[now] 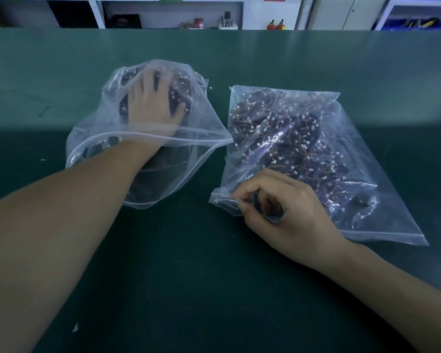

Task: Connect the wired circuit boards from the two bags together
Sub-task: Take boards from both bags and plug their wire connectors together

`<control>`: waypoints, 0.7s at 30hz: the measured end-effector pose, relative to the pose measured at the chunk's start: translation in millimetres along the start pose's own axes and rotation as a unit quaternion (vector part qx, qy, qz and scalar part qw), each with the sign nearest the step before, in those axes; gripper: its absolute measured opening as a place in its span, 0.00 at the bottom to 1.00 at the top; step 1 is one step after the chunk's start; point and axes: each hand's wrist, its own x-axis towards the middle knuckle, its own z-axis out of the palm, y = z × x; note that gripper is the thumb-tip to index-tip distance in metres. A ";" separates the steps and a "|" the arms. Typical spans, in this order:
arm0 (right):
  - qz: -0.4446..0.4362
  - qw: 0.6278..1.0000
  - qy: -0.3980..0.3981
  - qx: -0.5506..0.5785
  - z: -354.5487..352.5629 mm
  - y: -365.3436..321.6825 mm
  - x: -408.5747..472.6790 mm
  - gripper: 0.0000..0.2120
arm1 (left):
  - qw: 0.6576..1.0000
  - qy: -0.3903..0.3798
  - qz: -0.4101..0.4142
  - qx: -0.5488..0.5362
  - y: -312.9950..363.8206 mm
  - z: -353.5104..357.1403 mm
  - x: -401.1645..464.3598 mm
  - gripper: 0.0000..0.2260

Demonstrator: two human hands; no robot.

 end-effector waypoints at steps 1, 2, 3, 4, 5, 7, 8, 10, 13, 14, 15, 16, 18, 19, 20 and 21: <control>0.001 1.000 -0.001 0.001 0.1 0.1 -0.2 0.08 | 1.000 0.010 -0.011 0.008 -3.2 6.0 0.5 0.30; 0.001 1.000 -0.002 0.003 0.0 0.2 -0.2 0.07 | 0.999 0.013 -0.024 0.024 -4.5 9.2 -0.2 0.32; 0.000 1.000 -0.002 0.006 -0.3 0.4 -0.5 0.07 | 0.999 0.019 -0.038 0.034 -6.8 14.4 -0.2 0.35; -0.001 1.000 -0.002 0.008 -0.5 0.6 -0.8 0.08 | 0.998 0.024 -0.046 0.035 -8.0 17.3 -0.7 0.37; -0.001 1.000 -0.001 0.009 -0.5 0.7 -0.9 0.08 | 0.998 0.034 -0.048 0.028 -9.1 20.9 -1.1 0.38; -0.001 1.000 0.000 0.004 -0.5 0.5 -0.9 0.08 | 0.997 0.053 -0.054 0.012 -9.5 21.4 -0.8 0.39; -0.001 1.000 0.001 0.000 -0.5 0.5 -0.7 0.08 | 0.996 0.060 -0.057 0.015 -10.7 22.0 1.0 0.38; -0.002 1.000 0.001 -0.002 -0.7 0.5 -1.0 0.08 | 0.995 0.077 -0.053 0.043 -13.1 24.3 2.2 0.32; 0.001 1.000 0.000 -0.001 -0.5 0.4 -0.8 0.08 | 0.988 0.124 -0.033 0.082 -15.7 26.2 1.5 0.23; 0.001 1.000 0.000 -0.001 -0.3 0.3 -0.7 0.08 | 0.987 0.134 -0.027 0.084 -16.8 26.6 1.8 0.22; 0.001 1.000 0.000 0.000 -0.2 0.3 -0.7 0.08 | 0.988 0.134 -0.025 0.073 -17.7 28.2 2.6 0.24; 0.000 1.000 0.000 0.000 -0.1 0.2 -0.8 0.08 | 0.991 0.112 -0.031 0.059 -18.4 29.1 3.5 0.27; 0.000 1.000 -0.001 0.001 -0.5 0.3 -1.0 0.09 | 0.997 0.051 -0.051 0.041 -18.7 32.2 4.2 0.37; 0.001 1.000 -0.002 0.001 -0.8 0.4 -1.2 0.09 | 0.997 0.028 -0.058 0.035 -19.4 33.2 4.3 0.40; 0.002 1.000 -0.003 0.000 -0.9 0.6 -1.0 0.09 | 0.998 0.018 -0.061 0.027 -19.5 32.6 3.8 0.42; 0.002 1.000 -0.003 -0.001 -1.0 0.8 -1.1 0.09 | 0.998 0.030 -0.058 0.019 -19.7 31.0 2.9 0.42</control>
